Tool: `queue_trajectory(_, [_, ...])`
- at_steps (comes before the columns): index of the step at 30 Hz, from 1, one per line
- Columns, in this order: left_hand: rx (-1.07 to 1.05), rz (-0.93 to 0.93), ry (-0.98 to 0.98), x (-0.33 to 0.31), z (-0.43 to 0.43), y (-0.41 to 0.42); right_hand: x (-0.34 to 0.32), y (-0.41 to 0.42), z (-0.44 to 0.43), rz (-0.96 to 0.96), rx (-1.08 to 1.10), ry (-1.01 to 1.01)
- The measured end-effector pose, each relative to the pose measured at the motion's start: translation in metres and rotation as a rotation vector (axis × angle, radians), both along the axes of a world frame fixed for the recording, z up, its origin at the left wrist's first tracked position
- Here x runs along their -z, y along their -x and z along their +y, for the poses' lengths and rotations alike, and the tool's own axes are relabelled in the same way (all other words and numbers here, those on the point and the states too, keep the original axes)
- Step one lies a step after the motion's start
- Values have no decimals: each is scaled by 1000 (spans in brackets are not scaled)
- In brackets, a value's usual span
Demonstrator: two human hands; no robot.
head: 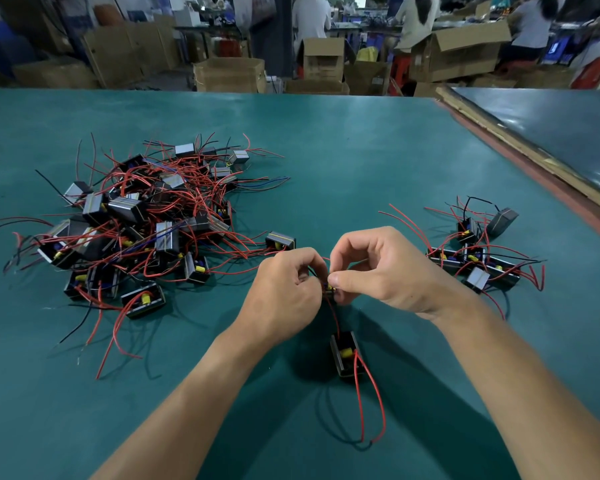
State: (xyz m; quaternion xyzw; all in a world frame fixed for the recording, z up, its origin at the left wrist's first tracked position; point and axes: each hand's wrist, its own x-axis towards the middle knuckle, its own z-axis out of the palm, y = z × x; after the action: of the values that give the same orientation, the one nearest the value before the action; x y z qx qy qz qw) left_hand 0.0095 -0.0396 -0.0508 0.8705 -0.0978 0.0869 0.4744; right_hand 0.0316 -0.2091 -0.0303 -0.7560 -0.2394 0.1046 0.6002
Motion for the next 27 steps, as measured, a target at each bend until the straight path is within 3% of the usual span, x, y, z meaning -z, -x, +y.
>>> queue_trajectory(8, [81,110,-9,-2,1,-2,0,0,-1,86,-37,-57])
queue_trajectory(11, [145,202,87,-6,1,-2,-1,-1,-2,86,-38,-57])
queue_trajectory(14, [219,246,205,-8,2,-2,-2,-3,-6,40,10,-21])
queue_trajectory(20, [261,165,110,-3,7,-3,-5,-3,-8,-117,69,27])
queue_trajectory(27, [286,236,140,-6,9,-2,-3,-5,-8,-178,114,42])
